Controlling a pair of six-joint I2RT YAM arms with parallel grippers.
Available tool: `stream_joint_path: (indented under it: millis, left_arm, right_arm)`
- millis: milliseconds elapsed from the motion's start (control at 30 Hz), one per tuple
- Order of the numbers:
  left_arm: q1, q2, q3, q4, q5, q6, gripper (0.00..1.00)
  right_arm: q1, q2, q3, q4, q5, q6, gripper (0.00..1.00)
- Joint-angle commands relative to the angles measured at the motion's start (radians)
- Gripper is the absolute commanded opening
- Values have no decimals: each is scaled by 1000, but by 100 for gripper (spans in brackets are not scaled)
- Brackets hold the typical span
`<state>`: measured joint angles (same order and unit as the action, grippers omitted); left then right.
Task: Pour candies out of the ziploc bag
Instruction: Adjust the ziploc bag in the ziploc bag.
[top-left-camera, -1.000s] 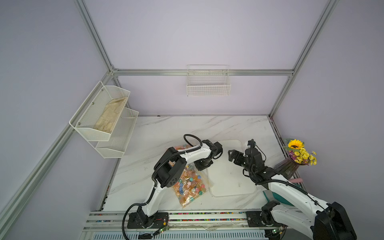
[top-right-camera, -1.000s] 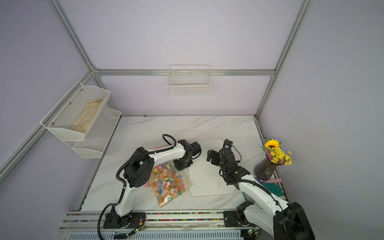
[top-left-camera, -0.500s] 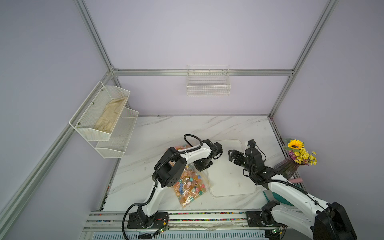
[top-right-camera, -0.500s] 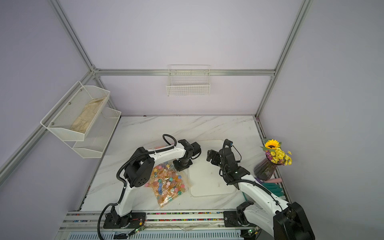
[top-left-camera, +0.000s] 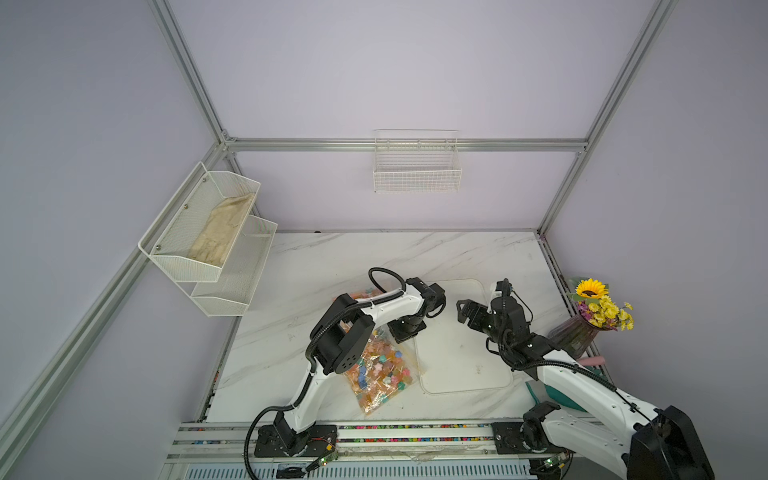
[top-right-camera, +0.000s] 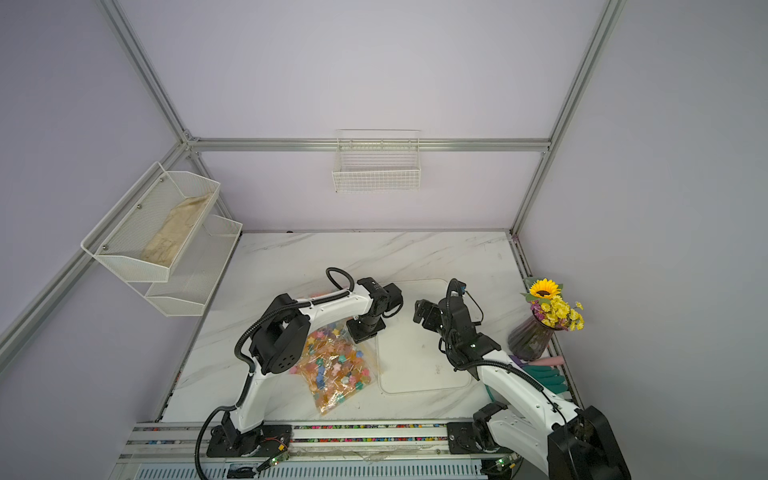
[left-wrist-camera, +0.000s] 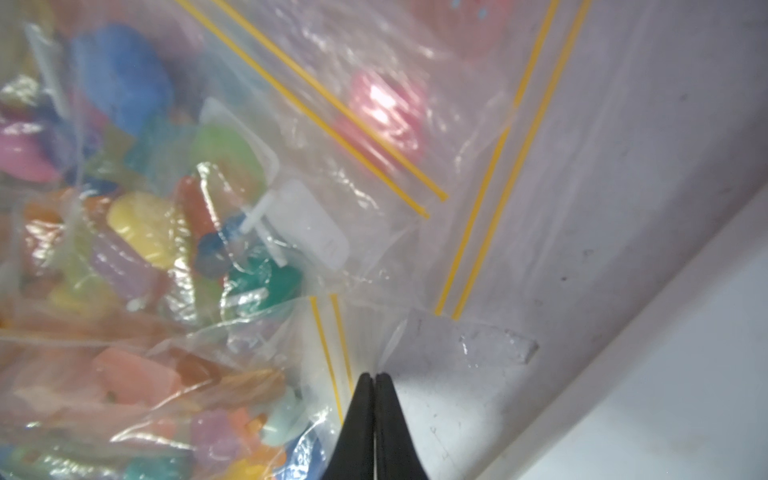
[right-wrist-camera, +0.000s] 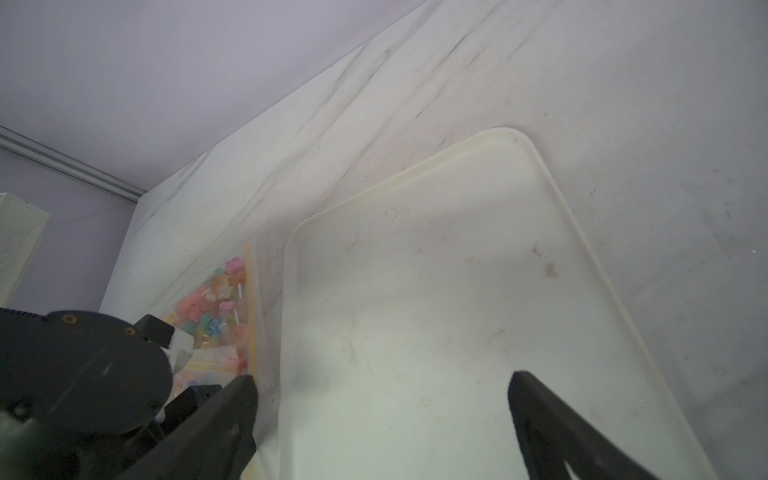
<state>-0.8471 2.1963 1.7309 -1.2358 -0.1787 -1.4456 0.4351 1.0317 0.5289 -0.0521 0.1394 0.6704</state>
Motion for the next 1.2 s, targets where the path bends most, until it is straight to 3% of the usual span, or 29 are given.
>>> stream_joint_path:
  millis: [0, 333, 500, 667, 933, 1167]
  left_arm:
    - [-4, -1, 73, -34, -4, 0, 2]
    - [-7, -88, 34, -21, -54, 0, 0]
    - [-9, -178, -60, 65, -75, 23, 0]
    - [-9, -282, -219, 225, -69, 44, 0]
    - [-10, -476, -543, 585, -50, 68, 0]
    - [-4, -607, -759, 876, -41, 100, 0]
  right_arm:
    - [5, -16, -16, 26, 9, -6, 97]
    - [5, -11, -11, 22, -4, -8, 97]
    - [6, -17, -9, 15, -28, -6, 97]
    - [6, 8, -6, 30, -155, -25, 95]
    - [36, 126, -12, 126, -467, -96, 78]
    - [183, 209, 32, 166, -500, -142, 71]
